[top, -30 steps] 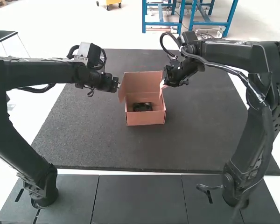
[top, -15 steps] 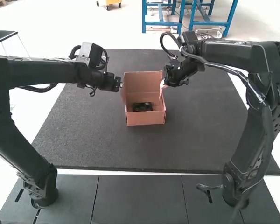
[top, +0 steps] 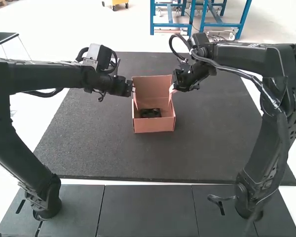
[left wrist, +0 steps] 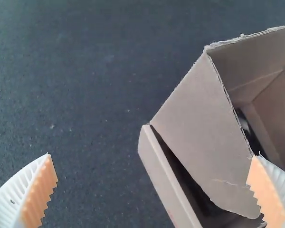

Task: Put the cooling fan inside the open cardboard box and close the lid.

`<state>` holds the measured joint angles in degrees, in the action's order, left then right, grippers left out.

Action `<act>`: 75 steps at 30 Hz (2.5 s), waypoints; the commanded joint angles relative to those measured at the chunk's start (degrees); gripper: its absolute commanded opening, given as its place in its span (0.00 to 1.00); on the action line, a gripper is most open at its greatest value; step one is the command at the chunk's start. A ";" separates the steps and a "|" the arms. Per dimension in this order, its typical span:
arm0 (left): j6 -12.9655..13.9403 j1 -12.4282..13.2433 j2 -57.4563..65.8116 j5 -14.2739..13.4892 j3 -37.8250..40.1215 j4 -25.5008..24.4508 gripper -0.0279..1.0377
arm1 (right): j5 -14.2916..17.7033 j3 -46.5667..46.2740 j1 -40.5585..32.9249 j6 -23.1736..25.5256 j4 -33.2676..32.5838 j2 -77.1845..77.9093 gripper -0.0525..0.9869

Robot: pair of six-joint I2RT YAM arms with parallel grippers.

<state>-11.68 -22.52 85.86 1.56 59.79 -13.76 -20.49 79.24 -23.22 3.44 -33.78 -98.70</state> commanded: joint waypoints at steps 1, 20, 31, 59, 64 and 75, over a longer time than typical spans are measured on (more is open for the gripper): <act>-0.27 -0.42 0.00 1.07 1.73 -0.30 0.91 | 0.54 -0.05 -0.42 -0.54 0.29 -0.71 0.03; 1.58 -0.42 -3.60 0.99 -0.55 -7.33 0.92 | 2.39 -3.22 -0.95 -9.51 -3.66 -1.06 0.03; 2.54 1.08 -6.94 0.81 -1.87 -10.41 0.92 | 2.82 -4.54 -0.95 -8.54 -3.57 -0.97 0.24; 1.31 0.11 1.23 -3.94 6.57 -0.66 0.91 | 1.15 1.97 -0.95 -6.25 -12.54 17.57 0.85; 1.49 -2.09 2.73 -3.76 7.80 -0.74 0.91 | 1.24 1.35 -0.95 -4.59 -13.59 20.82 0.85; 1.75 -5.07 5.80 -0.42 8.33 -4.70 0.92 | 1.42 -0.76 -0.68 -3.18 -14.82 24.60 0.85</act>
<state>-9.93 -26.89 91.59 -0.60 66.59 -18.17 -18.68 78.39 -23.51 -0.62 -48.49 -75.13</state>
